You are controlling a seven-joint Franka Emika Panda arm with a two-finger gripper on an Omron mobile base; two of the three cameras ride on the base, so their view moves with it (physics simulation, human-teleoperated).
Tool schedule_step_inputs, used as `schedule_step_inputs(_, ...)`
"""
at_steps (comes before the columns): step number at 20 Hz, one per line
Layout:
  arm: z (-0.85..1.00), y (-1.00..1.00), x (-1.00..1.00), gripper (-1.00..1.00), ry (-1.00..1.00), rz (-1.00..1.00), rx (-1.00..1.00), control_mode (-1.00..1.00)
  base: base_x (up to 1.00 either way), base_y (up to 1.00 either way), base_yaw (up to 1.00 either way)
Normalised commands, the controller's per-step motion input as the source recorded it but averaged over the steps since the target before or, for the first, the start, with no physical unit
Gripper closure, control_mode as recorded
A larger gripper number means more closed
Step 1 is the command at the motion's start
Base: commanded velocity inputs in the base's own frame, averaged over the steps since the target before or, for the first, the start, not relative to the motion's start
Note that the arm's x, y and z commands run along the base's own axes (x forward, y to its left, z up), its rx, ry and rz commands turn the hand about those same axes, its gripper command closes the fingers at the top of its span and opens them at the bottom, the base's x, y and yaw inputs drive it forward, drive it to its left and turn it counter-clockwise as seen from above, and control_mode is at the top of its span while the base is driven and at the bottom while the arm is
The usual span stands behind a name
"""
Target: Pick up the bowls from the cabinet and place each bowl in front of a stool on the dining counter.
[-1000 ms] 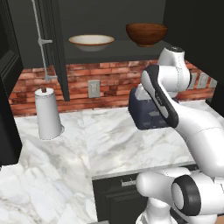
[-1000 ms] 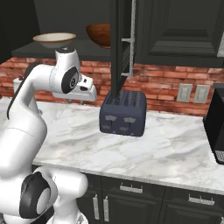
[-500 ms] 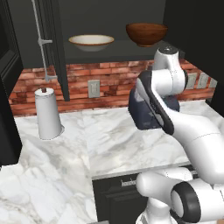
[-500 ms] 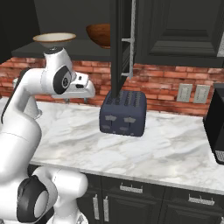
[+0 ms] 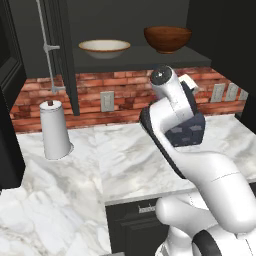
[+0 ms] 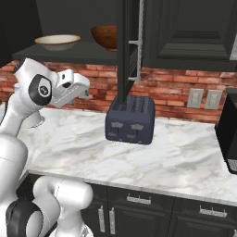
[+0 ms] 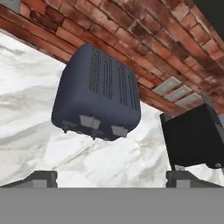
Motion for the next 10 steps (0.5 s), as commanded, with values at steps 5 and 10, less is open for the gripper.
schedule_step_inputs(5,0.42,0.00,-0.06,-1.00,-0.20,0.00,-0.36,-1.00,0.00,0.00,0.00)
schedule_step_inputs(10,0.78,0.00,0.00,-1.00,-0.05,0.03,-0.18,-1.00,0.00,0.00,0.00)
